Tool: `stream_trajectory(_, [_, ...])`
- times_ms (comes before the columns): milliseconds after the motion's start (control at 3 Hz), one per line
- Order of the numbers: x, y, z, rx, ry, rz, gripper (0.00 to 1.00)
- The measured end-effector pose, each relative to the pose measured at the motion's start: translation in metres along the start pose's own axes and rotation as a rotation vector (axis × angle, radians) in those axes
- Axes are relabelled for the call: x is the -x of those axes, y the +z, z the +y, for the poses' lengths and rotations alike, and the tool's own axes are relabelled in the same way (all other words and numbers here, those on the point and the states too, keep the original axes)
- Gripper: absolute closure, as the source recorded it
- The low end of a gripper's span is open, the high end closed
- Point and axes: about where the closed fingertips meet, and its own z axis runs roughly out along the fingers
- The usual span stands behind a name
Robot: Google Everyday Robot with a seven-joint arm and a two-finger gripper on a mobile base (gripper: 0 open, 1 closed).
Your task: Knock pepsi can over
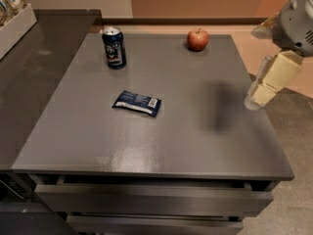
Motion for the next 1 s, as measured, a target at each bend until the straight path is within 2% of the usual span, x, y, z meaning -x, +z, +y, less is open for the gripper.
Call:
stream_trajectory(333, [0.03,0.018,-0.022,-0.02,0.006,-0.105,0.0])
stream_trajectory(1000, [0.103,0.047,-0.067,-0.118,0.05,-0.258,0.0])
